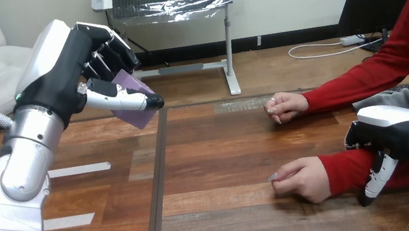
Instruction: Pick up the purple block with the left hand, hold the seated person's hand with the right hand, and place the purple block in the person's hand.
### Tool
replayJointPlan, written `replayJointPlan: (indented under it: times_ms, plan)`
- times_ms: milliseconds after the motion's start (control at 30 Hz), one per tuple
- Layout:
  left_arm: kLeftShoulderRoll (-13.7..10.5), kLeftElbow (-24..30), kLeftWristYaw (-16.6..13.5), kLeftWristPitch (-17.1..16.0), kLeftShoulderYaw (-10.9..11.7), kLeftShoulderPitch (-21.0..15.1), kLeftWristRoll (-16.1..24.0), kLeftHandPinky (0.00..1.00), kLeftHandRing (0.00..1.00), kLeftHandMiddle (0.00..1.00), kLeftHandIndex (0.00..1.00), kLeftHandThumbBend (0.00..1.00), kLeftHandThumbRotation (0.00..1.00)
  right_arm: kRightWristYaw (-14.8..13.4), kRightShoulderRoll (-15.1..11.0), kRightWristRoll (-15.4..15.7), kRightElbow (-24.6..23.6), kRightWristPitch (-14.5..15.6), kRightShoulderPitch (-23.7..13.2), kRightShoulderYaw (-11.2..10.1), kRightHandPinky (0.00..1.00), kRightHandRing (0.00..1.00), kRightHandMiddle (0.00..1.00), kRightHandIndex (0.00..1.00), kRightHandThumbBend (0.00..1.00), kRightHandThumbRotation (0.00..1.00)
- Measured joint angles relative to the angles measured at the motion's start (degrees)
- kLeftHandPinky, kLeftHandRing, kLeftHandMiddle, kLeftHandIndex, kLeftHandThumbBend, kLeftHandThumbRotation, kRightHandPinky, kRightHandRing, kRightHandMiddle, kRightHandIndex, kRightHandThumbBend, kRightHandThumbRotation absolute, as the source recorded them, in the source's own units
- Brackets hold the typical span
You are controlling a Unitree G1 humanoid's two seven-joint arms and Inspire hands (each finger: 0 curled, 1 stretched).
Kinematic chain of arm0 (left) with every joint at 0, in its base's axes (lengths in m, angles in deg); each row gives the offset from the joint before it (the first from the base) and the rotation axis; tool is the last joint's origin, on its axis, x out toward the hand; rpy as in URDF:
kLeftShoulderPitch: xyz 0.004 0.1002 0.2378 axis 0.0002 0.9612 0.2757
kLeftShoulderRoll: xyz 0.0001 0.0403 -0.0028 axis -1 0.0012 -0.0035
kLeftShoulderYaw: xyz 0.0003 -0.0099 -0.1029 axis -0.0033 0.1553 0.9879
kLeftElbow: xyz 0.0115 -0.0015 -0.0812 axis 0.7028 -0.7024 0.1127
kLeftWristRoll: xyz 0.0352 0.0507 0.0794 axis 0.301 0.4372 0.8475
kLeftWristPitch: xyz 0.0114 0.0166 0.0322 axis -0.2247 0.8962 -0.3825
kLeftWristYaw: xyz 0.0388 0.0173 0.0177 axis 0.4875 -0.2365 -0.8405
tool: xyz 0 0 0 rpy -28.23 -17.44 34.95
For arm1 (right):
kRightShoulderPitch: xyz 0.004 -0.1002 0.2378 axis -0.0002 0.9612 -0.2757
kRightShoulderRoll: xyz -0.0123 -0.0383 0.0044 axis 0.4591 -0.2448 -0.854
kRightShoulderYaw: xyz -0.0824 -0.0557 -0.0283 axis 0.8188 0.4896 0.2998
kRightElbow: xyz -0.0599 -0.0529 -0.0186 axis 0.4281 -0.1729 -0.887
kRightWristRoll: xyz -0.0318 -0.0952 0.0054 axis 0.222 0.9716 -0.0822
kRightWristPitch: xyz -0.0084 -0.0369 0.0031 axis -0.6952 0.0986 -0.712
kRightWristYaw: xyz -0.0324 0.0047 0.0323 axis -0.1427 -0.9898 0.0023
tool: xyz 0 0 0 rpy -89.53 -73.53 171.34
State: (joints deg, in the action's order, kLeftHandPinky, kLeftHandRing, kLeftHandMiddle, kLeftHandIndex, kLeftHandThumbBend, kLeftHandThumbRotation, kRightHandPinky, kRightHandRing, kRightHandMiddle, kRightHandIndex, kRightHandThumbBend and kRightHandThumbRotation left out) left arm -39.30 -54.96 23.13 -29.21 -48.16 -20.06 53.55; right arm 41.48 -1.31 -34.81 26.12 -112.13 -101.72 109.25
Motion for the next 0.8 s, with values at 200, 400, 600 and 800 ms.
replayJointPlan:
  times_ms: [200,400,600,800]
  plan:
    - [0.0,-0.06,0.18,-0.08,0.0,0.0,-0.05,0.3,0.33,0.38,0.4,0.85,0.0,-0.02,-0.01,-1.09,0.21,-0.84,0.27,-0.24,0.2,0.27,0.34,0.38,0.96,0.03]
    - [0.0,-0.35,0.18,-0.38,0.0,0.0,-0.14,0.31,0.34,0.39,0.4,0.84,0.0,-0.05,-0.05,-2.27,0.21,-2.14,0.89,-0.71,0.19,0.24,0.32,0.36,0.95,0.03]
    - [0.1,-0.84,0.18,-0.72,0.0,-0.01,-0.56,0.31,0.34,0.39,0.4,0.83,0.0,-0.33,-0.18,-3.23,0.19,-2.96,1.51,-1.61,0.18,0.23,0.3,0.35,0.95,0.04]
    - [0.55,-1.6,0.13,-1.35,0.0,-0.02,-1.13,0.31,0.34,0.39,0.4,0.83,0.0,-0.94,-0.43,-3.86,0.18,-3.97,2.07,-2.29,0.17,0.21,0.29,0.33,0.94,0.05]
